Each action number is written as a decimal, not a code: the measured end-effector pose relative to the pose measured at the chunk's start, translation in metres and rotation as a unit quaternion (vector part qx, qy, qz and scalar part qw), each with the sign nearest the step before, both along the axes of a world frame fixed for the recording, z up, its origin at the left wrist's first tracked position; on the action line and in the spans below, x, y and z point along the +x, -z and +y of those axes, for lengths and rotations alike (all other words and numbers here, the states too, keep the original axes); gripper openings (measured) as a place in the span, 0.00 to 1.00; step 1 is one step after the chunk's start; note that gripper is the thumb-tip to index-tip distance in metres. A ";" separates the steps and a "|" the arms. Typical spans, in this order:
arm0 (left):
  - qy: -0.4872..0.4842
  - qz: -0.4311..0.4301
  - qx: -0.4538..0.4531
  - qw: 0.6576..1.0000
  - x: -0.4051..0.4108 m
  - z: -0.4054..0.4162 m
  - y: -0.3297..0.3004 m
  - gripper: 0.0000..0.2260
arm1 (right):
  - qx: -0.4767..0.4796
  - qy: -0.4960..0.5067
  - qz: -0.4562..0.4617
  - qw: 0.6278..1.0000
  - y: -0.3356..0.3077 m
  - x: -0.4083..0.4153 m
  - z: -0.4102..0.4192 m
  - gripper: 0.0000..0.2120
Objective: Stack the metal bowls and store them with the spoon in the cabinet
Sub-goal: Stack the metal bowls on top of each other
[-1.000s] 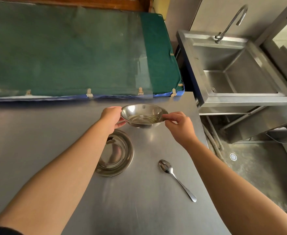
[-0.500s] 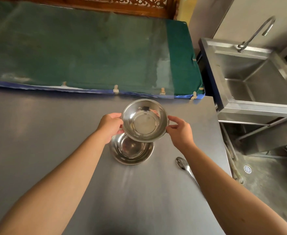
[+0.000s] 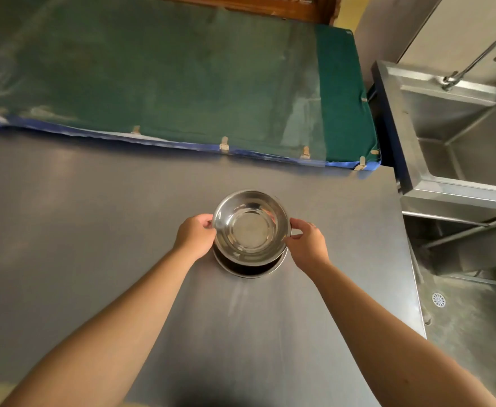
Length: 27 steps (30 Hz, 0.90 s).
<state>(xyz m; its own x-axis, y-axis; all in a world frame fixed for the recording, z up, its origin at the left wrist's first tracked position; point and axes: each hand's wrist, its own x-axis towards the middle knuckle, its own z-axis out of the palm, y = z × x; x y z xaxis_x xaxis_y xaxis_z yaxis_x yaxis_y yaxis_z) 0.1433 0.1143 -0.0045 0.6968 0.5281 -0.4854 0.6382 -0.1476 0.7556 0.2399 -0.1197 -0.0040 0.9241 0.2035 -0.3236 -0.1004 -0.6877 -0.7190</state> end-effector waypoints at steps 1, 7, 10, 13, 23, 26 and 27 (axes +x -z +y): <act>0.006 0.002 0.011 1.000 -0.002 -0.001 0.003 0.14 | -0.004 -0.002 -0.001 1.000 0.002 -0.002 0.000 0.19; 0.008 0.013 0.007 1.000 -0.011 -0.005 0.019 0.19 | -0.023 -0.008 0.002 1.000 0.017 -0.010 -0.002 0.17; -0.003 0.012 -0.006 1.000 -0.014 -0.007 0.022 0.21 | -0.033 -0.013 0.003 0.999 0.023 -0.013 -0.004 0.17; -0.024 0.008 -0.044 0.999 -0.016 -0.008 0.025 0.23 | -0.045 -0.020 0.006 0.999 0.026 -0.017 -0.005 0.18; -0.083 0.018 -0.193 0.978 -0.015 -0.008 0.032 0.23 | -0.051 -0.056 -0.003 0.997 0.022 -0.027 -0.019 0.20; -0.098 0.019 -0.181 0.978 -0.016 -0.013 0.032 0.26 | -0.060 -0.059 -0.010 0.996 0.021 -0.033 -0.033 0.20; -0.100 0.019 -0.178 0.979 -0.016 -0.017 0.032 0.26 | -0.065 -0.055 -0.014 0.996 0.021 -0.036 -0.040 0.20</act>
<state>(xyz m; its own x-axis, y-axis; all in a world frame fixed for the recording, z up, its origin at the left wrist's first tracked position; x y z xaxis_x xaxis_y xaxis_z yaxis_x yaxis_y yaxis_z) 0.1275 0.0975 -0.0365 0.5740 0.4459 -0.6868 0.6560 0.2516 0.7116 0.2044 -0.1594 -0.0249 0.9076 0.2621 -0.3279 0.0001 -0.7811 -0.6244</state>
